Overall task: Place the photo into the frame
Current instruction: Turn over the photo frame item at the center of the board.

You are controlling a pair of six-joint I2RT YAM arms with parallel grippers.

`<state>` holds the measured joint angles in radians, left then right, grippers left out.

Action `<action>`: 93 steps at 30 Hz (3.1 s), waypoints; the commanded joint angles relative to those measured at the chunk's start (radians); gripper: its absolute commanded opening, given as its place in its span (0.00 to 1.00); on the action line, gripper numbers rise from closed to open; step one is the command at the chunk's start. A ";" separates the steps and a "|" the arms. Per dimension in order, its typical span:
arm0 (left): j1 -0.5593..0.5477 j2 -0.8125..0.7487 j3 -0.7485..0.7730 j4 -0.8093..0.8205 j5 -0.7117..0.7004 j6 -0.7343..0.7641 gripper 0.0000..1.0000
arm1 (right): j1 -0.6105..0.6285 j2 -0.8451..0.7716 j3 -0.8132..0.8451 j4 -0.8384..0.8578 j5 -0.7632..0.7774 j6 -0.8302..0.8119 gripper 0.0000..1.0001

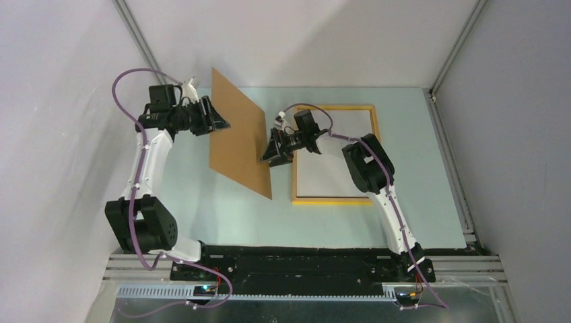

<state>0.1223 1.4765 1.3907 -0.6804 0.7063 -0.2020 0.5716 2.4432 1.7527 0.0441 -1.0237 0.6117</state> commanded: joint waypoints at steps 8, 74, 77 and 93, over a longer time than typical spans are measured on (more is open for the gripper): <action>-0.138 0.009 0.192 -0.148 -0.368 0.050 0.19 | -0.021 -0.103 -0.046 0.003 0.023 -0.006 0.99; -0.612 0.152 0.446 -0.338 -0.463 0.031 0.63 | -0.129 -0.484 -0.146 0.079 0.187 0.368 0.93; -0.612 0.146 0.441 -0.333 -0.441 0.034 0.64 | -0.121 -0.488 -0.136 -0.043 0.247 0.285 0.90; -0.609 0.098 0.408 -0.321 -0.428 0.057 0.65 | -0.146 -0.421 -0.163 -0.143 0.370 0.152 0.11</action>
<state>-0.4862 1.6417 1.8088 -1.0241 0.2707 -0.1646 0.4377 2.0029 1.5894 -0.1287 -0.6613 0.7956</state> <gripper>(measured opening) 0.654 0.198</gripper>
